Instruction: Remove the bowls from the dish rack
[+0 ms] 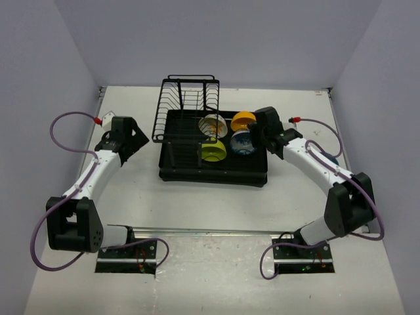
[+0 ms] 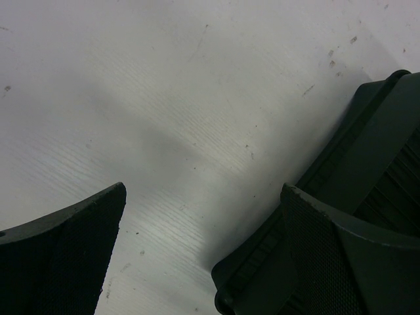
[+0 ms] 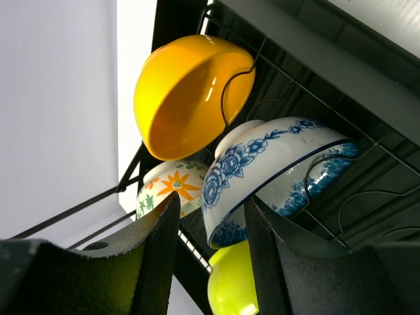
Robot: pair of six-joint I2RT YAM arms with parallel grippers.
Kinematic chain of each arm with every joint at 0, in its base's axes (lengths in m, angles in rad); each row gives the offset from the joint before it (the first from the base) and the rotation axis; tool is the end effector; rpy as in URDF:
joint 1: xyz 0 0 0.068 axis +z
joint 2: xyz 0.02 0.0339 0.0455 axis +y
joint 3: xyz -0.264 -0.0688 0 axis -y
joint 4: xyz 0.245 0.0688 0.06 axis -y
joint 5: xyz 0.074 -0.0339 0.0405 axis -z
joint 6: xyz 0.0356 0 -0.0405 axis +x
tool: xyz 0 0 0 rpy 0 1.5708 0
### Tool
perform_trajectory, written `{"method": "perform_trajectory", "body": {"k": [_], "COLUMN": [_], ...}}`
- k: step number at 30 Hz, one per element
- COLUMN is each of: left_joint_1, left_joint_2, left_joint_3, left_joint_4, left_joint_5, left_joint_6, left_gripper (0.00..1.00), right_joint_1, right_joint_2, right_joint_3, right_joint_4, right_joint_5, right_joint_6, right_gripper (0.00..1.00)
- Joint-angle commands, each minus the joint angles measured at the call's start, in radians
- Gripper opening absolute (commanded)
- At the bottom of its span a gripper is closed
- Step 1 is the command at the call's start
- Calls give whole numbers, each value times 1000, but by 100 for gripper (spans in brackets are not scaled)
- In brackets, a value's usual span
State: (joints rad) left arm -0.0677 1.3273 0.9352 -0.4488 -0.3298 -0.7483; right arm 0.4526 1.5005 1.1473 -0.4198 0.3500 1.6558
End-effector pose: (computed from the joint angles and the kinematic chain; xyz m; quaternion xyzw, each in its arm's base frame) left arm 0.2776 -0.0073 0.2513 -0.3628 0.8491 0.0011 0.3840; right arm 0.3012 0.1329 0.2734 0.5693 0.7098 0.2533 0.3284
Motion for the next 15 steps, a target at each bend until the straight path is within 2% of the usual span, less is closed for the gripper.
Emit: {"method": "perform_trajectory", "body": {"k": [1,10,15], "left_joint_1": [5,23,28], "left_joint_2": [1,3,1], "left_joint_3": [34,33,33], "left_joint_4": [2,1,1], "left_joint_5": [-34,-45,-38], "left_joint_6": [6,13,12], "left_gripper": [100,100,100], "right_joint_1": [-6,-6,-5], "right_joint_2": [32,69,75], "right_joint_3": [60,66,63], "right_joint_4": [42,75,81], "right_joint_5": [-11,-17,-8], "right_joint_6": [-33,-17,-13], "right_gripper": [45,38,25]}}
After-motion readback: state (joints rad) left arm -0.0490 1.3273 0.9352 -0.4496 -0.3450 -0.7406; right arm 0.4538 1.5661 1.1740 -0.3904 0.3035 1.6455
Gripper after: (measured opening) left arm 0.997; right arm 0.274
